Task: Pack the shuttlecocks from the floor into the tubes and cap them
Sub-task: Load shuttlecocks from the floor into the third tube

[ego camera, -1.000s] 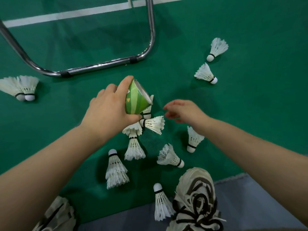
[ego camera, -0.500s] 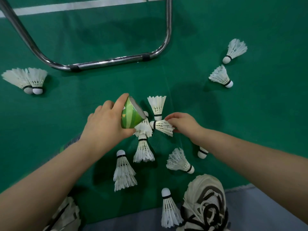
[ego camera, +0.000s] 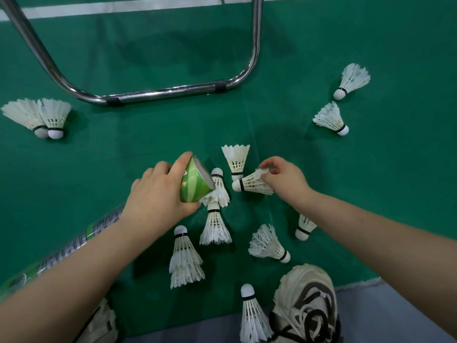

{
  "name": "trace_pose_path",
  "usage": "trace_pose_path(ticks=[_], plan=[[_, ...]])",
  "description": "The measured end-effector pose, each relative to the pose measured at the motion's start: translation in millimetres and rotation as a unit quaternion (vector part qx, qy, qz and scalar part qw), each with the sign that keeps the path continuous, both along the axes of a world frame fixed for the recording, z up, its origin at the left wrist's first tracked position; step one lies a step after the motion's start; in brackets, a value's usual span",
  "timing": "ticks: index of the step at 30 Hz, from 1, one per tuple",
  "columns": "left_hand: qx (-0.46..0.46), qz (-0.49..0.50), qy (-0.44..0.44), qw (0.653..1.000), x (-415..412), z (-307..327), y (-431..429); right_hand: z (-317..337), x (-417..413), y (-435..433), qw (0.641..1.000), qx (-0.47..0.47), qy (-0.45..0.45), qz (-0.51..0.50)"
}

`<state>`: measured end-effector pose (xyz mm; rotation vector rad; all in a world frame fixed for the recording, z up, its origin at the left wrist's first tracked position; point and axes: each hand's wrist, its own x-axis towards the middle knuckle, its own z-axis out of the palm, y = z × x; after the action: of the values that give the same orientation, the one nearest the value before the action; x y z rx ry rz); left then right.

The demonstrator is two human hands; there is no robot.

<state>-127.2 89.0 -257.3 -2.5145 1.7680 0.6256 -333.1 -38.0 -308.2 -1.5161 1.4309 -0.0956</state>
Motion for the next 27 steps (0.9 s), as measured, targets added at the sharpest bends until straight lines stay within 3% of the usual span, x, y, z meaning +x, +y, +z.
trace_pose_path(ticks=[6,13,19,23,27], plan=[[0.0,-0.002,0.001,1.0,-2,-2,0,19,2,-10,0.984,-0.009,-0.152,-0.095],[-0.003,-0.013,0.005,1.0,-13,-1,-5,42,17,4,0.962,0.007,-0.27,-0.039],[-0.033,-0.02,0.021,0.999,-24,4,-11,52,30,21,0.953,0.11,-0.273,0.078],[-0.033,-0.021,0.021,0.999,-29,6,-13,57,27,23,0.918,0.227,-0.276,0.174],[-0.036,-0.026,0.026,0.999,-32,8,-9,61,28,21,0.904,0.253,-0.24,0.247]])
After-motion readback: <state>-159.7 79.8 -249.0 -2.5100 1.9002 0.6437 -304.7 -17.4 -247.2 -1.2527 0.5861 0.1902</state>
